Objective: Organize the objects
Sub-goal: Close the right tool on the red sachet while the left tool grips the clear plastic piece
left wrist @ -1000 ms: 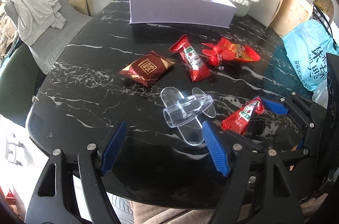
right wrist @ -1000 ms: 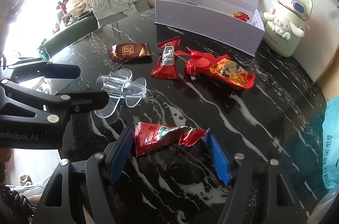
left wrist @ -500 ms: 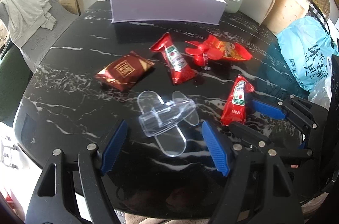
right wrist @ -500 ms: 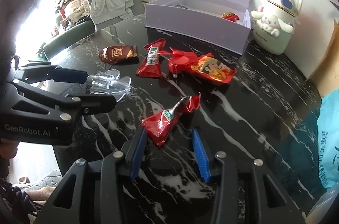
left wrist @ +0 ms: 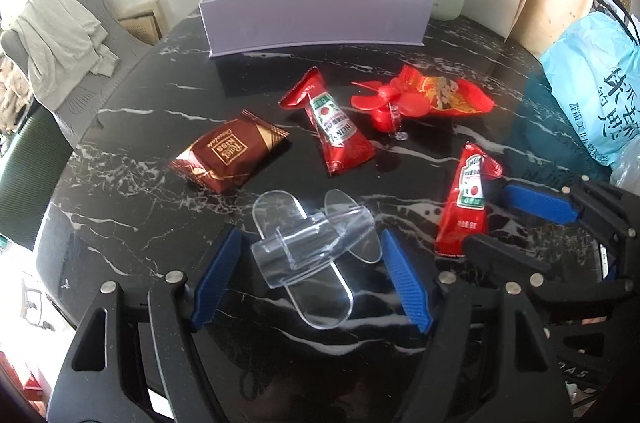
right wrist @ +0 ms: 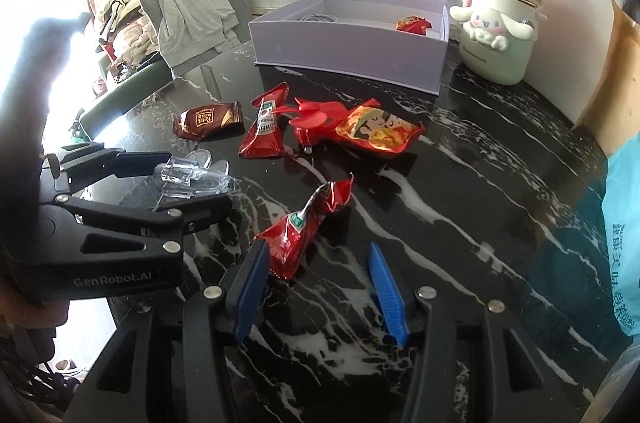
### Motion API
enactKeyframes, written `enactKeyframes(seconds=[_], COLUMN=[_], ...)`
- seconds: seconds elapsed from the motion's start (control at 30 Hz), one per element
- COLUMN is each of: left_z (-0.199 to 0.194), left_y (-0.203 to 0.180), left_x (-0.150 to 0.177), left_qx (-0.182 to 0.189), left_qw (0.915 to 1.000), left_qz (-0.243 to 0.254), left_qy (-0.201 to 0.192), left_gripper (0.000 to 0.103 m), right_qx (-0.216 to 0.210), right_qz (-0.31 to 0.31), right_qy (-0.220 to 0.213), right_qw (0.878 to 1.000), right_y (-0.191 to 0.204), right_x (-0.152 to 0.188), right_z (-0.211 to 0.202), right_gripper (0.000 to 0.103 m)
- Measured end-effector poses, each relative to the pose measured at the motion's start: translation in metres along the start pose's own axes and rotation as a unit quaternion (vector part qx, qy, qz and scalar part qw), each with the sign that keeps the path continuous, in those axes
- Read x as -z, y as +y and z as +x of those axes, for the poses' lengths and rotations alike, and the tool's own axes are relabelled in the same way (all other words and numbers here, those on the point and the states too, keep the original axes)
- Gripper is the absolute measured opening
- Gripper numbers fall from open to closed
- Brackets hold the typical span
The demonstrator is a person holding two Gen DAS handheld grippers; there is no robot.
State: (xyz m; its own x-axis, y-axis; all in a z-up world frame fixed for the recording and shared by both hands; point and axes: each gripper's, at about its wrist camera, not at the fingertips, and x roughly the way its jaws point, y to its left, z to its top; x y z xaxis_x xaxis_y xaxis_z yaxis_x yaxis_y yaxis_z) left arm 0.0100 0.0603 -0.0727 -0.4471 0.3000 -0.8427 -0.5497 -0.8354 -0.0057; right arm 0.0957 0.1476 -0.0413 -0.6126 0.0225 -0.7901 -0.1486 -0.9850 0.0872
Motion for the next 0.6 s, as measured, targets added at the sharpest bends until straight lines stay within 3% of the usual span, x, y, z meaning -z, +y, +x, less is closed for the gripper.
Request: enactKeyframes(seconds=[0.07, 0.33, 0.6], left_z=[-0.001, -0.008, -0.018], left_y=[0.001, 0.013, 0.021], left_x=[0.001, 0.003, 0.008], left_qx=[0.002, 0.041, 0.025], left_qw=[1.0, 0.9989, 0.9992], left_qz=[0.001, -0.022, -0.029], left_qy=[-0.005, -0.009, -0.011], left_gripper=[0.06, 0.06, 0.06], right_qx=[0.0, -0.007, 0.019], right_qz=[-0.004, 0.005, 0.013], right_qy=[-0.003, -0.01, -0.015], right_qw=[1.0, 1.0, 1.0], right_y=[0.002, 0.004, 0.009], right_x=[-0.001, -0.007, -0.014], right_z=[0.0, 0.004, 0.016], right_gripper=[0.052, 0.052, 0.055])
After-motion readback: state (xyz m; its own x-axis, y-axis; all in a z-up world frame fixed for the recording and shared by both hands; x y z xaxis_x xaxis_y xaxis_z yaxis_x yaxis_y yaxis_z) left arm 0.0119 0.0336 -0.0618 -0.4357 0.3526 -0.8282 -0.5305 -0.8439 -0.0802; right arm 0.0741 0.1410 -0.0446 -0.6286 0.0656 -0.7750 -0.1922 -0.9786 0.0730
